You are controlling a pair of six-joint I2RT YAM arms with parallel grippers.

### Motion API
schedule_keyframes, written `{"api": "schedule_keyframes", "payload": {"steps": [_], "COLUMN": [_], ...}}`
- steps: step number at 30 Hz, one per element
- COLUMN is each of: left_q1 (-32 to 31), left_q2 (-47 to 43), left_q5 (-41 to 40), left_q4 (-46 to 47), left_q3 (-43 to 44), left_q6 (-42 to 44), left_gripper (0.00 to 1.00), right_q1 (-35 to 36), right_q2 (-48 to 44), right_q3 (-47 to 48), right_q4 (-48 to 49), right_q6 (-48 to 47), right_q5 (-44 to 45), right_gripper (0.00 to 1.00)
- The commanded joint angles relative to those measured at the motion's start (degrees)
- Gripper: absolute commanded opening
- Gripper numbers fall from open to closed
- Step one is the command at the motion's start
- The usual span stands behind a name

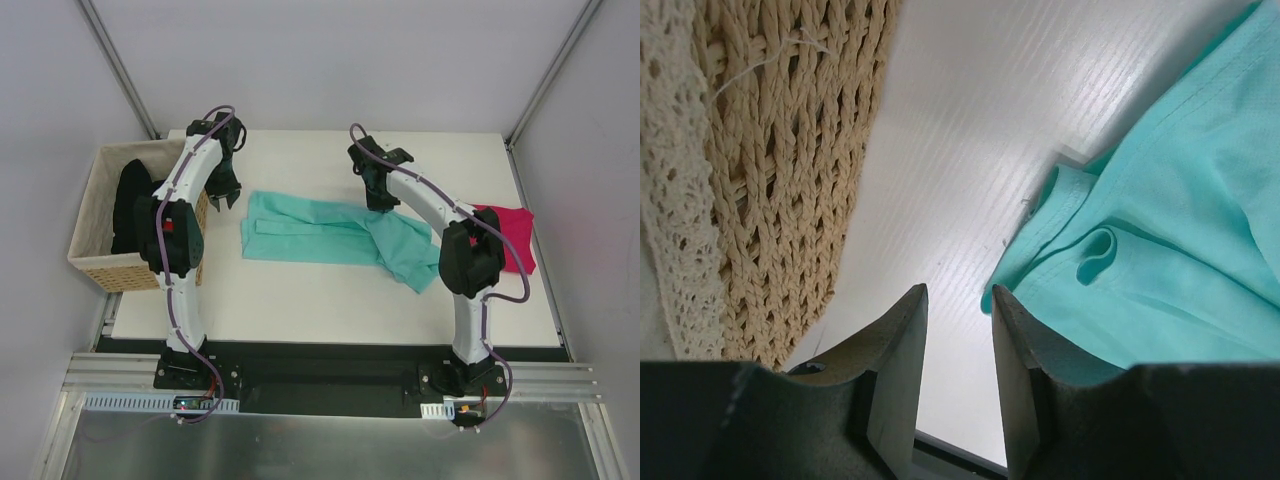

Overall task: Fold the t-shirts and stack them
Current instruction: Fold the other side of the tshirt into a rectangle

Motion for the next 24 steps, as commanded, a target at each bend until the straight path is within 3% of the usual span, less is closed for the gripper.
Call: {"api": "schedule_keyframes", "payload": {"steps": [1, 17, 20, 24], "left_q1": [0.39, 0.39, 0.39, 0.39], "left_q2": [-5.22, -8.82, -9.0, -9.0], "left_q5": [0.3, -0.4, -0.66, -0.66], "left_q4": [-0.24, 1.52, 1.61, 1.61], "left_q3": [-1.43, -8.38, -8.91, -8.73], "left_q6": [-0.85, -1.82, -1.91, -2.0], "left_gripper": [0.32, 0.32, 0.32, 0.32], "right_q1": [1.65, 3.49, 3.49, 3.23], "right_q2": [-5.08, -4.47, -3.94, -3.85], "right_q3": [2.03, -1.04, -0.96, -0.87], "right_q4": [-1.77, -3.71, -4.14, -4.5], "right_q6": [-2.18, -0.34, 0.1, 0.45], "right_q5": [3.07, 3.95, 4.03, 4.21], "right_gripper": [0.01, 0.01, 0.11, 0.16]}}
